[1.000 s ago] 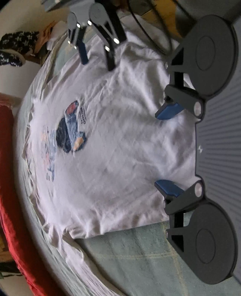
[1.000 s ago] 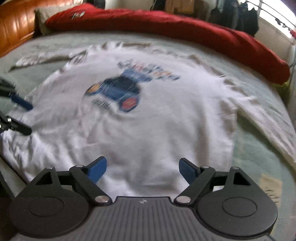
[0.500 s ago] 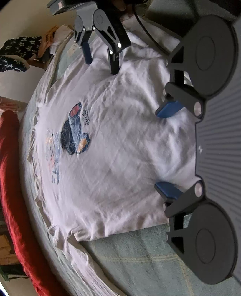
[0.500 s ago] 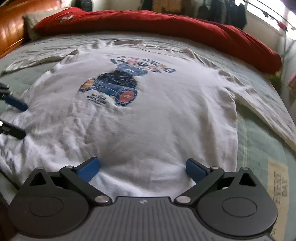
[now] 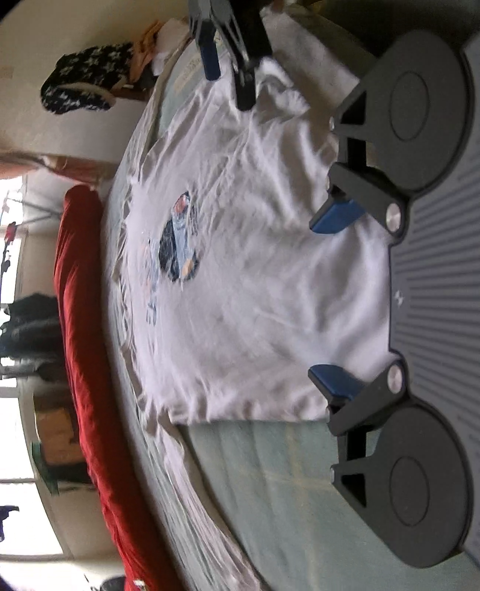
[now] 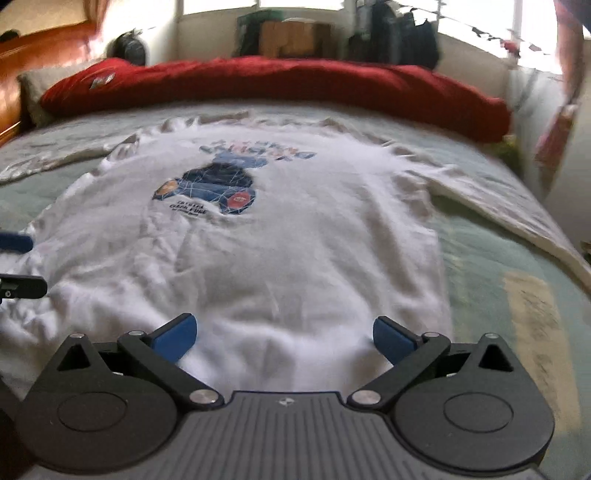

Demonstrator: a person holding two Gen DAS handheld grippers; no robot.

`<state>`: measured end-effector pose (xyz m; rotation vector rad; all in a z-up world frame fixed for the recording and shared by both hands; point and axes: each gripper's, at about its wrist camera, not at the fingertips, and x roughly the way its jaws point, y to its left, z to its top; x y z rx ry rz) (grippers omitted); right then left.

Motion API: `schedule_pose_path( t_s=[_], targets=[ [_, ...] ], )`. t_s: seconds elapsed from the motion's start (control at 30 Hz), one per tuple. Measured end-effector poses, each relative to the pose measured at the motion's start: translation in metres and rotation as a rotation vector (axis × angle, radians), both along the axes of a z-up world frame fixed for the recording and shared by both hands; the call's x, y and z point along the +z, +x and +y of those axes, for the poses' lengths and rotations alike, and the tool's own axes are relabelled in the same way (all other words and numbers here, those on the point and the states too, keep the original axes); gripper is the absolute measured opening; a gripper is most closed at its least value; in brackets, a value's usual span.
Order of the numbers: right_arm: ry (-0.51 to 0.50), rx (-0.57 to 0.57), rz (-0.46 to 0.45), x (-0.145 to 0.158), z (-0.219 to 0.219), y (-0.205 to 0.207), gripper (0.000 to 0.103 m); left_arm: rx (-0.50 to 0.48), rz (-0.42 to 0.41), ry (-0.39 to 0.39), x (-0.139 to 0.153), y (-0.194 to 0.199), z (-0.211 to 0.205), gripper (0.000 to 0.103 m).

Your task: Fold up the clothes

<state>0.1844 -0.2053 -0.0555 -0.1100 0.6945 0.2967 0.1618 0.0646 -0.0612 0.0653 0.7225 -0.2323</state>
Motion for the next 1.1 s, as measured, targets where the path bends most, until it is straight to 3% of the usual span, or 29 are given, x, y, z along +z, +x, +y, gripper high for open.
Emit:
schedule_pose_path(
  t_s=[0.1, 0.27, 0.33, 0.4, 0.57, 0.67, 0.8, 0.93, 1.1],
  targets=[
    [0.068, 0.069, -0.069, 0.012, 0.014, -0.014, 0.103, 0.014, -0.008, 0.007, -0.003, -0.005, -0.001, 0.079],
    [-0.005, 0.041, 0.008, -0.020, 0.033, -0.014, 0.103, 0.067, 0.002, -0.028, -0.006, -0.016, 0.002, 0.079],
    [0.014, 0.038, -0.039, -0.027, 0.025, -0.033, 0.103, 0.059, 0.004, -0.010, -0.002, -0.025, -0.001, 0.079],
    [0.063, 0.018, -0.029, -0.026, 0.015, -0.045, 0.103, 0.050, -0.016, -0.012, 0.006, -0.025, -0.004, 0.078],
    [0.067, 0.011, -0.045, -0.016, 0.018, -0.050, 0.103, 0.043, -0.076, -0.016, 0.013, -0.006, -0.016, 0.078],
    [0.043, 0.009, -0.065, -0.010, 0.027, -0.040, 0.103, 0.095, 0.000, -0.076, -0.004, 0.008, -0.012, 0.078],
    [0.057, 0.011, -0.081, 0.006, 0.028, -0.019, 0.103, 0.095, 0.000, -0.131, -0.009, -0.012, 0.003, 0.079],
    [0.072, 0.084, -0.007, 0.015, 0.036, 0.015, 0.103, 0.143, 0.060, -0.225, 0.020, -0.005, 0.031, 0.079],
    [0.102, 0.198, -0.002, 0.015, 0.062, 0.052, 0.103, 0.153, 0.048, -0.283, 0.052, 0.054, 0.039, 0.079]
  ],
)
